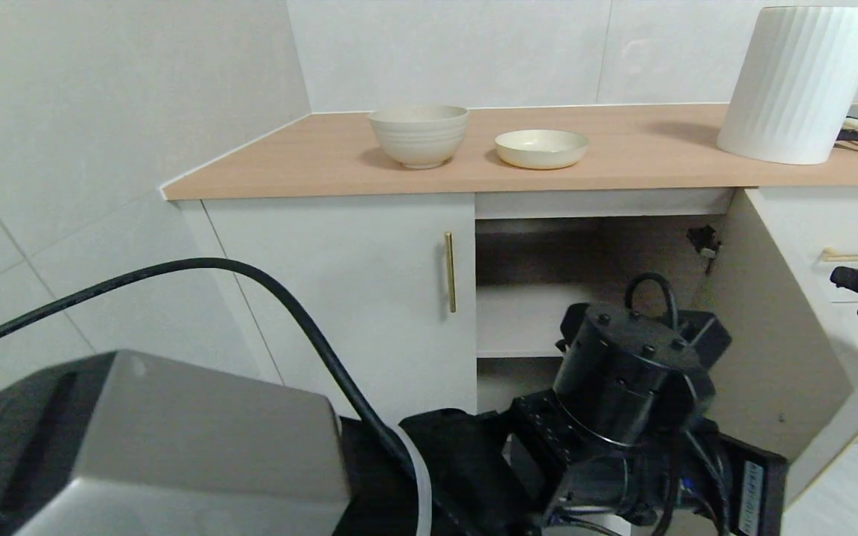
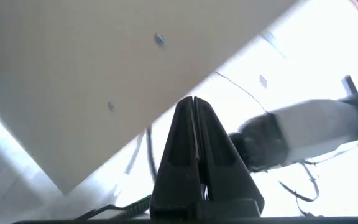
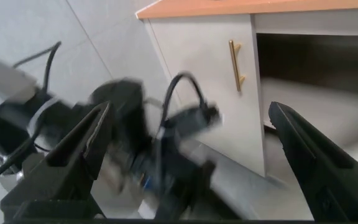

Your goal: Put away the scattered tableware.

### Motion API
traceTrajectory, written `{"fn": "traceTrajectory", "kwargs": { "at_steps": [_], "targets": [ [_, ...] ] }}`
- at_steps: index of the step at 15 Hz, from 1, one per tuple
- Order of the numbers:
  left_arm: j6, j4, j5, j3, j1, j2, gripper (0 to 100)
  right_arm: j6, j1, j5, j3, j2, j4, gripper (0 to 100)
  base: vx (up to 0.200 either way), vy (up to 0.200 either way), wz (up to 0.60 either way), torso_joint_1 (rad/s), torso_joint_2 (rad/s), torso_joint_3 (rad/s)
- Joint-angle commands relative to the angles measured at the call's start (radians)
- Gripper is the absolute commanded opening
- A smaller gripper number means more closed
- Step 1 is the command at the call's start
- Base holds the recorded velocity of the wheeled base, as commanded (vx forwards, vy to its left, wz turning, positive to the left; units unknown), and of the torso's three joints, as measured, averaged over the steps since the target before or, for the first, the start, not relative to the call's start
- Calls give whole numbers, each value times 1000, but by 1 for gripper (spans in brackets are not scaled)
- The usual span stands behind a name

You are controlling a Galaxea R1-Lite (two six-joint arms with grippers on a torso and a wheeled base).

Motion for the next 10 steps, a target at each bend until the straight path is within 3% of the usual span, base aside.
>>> {"fn": "traceTrajectory", "kwargs": {
  "at_steps": [1,3,5,9,10],
  "targets": [
    [-4,-7,3,4,-22,-18,0,6,0,0,-3,-9,0,100,0,0,0,0,0,0],
    [-21,-7,14,46,-10,-73,0,6,0,0,-6,-5,0,100,0,0,0,0,0,0],
    [-68,-6,18,107,41,-153,0,6,0,0,-5,3,1,100,0,0,0,0,0,0],
    [-68,2,14,330,278,-409,0,7,0,5,-9,91,0,100,0,0,0,0,0,0],
    [-68,2,14,330,278,-409,0,7,0,5,-9,91,0,100,0,0,0,0,0,0]
  ]
}}
